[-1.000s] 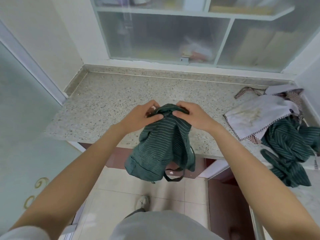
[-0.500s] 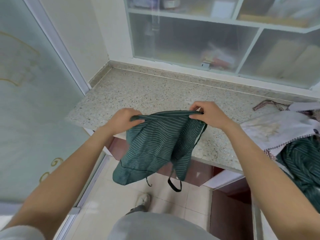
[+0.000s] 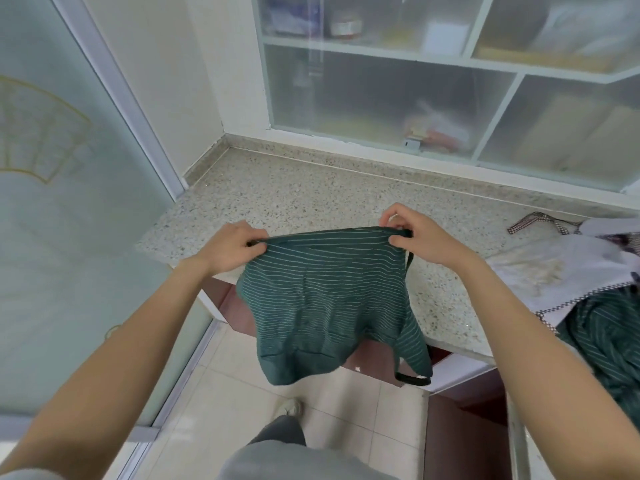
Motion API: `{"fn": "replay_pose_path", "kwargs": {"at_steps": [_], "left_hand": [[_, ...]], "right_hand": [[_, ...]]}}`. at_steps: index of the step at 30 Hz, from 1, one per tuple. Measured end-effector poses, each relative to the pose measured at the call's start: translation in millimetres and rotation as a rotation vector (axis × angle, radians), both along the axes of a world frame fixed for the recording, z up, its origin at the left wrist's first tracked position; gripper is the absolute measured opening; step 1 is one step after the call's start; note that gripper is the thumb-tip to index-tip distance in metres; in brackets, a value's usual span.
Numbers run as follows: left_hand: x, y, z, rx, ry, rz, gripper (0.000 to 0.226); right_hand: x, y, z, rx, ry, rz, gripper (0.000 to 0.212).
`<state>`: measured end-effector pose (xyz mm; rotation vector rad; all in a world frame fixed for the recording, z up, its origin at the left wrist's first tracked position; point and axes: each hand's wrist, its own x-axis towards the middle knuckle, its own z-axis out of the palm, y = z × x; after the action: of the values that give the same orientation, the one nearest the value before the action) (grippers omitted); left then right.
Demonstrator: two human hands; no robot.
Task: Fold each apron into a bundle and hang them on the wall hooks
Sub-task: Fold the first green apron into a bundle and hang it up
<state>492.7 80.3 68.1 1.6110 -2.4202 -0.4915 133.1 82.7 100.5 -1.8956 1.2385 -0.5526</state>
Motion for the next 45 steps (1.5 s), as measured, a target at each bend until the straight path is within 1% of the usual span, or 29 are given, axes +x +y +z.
{"fn": "replay_pose_path", "kwargs": {"at_steps": [1,3,5,7,8,9,11,13,16,20,24,29,32,35,37,39,41,42,43,44,45], "left_hand": [[4,-8,2,-0.1,-0.047,0.011,0.056],[9,-25,6,-0.222,-0.14,0.069,0.044],[9,-48,9,-0.265,-0.176,0.126,0.028],[13,-75,9,-0.265,-0.167,0.17,0.025],[15,-90,8,-0.255,-0.165,0.205,0.024],[16,-103,8,-0.244,-0.157,0.244,0.023],[16,-129,4,-0.265,-0.084,0.299,0.019],[13,-163,5,-0.323,-0.004,0.301,0.016],[16,-215,8,-0.374,0.067,0.271,0.014],[20,-290,10,-0.374,0.083,0.219,0.015],[15,-359,-10,-0.305,0.08,0.146,0.022],[5,-422,-67,-0.127,0.048,0.08,0.034],[3,-439,-106,-0.027,0.015,0.056,0.04],[3,-444,-145,0.084,-0.042,0.022,0.047],[3,-445,-165,0.141,-0.052,0.002,0.056],[2,-443,-178,0.157,-0.04,-0.016,0.063],[0,-438,-188,0.146,-0.08,-0.046,0.065],[-1,-436,-195,0.163,-0.128,-0.069,0.07],[-2,-434,-200,0.198,-0.182,-0.092,0.078],[-3,-432,-205,0.252,-0.235,-0.113,0.085],[-4,-432,-212,0.306,-0.281,-0.123,0.091]], "right_hand": [[2,-6,0,-0.069,0.025,-0.006,0.024],[8,-18,1,-0.184,0.091,-0.026,0.023],[14,-34,-1,-0.318,0.162,-0.091,0.025],[19,-53,-5,-0.447,0.219,-0.212,0.027],[21,-63,-6,-0.473,0.21,-0.287,0.028],[22,-72,-7,-0.476,0.186,-0.356,0.028],[26,-90,-7,-0.491,0.157,-0.438,0.028],[31,-118,-5,-0.532,0.209,-0.474,0.029],[38,-158,-1,-0.551,0.32,-0.514,0.029],[49,-215,-6,-0.496,0.394,-0.563,0.03],[56,-265,-34,-0.394,0.541,-0.556,0.042],[54,-317,-90,-0.168,0.668,-0.525,0.058],[49,-335,-127,-0.074,0.73,-0.483,0.059],[48,-341,-163,-0.007,0.8,-0.401,0.054],[47,-342,-186,0.006,0.882,-0.357,0.053],[48,-339,-201,-0.049,0.933,-0.367,0.05],[54,-329,-212,-0.201,0.865,-0.389,0.039],[58,-322,-221,-0.288,0.819,-0.374,0.032],[63,-313,-230,-0.324,0.789,-0.352,0.028],[67,-304,-237,-0.268,0.779,-0.343,0.033],[70,-299,-245,-0.138,0.783,-0.362,0.049]]}}
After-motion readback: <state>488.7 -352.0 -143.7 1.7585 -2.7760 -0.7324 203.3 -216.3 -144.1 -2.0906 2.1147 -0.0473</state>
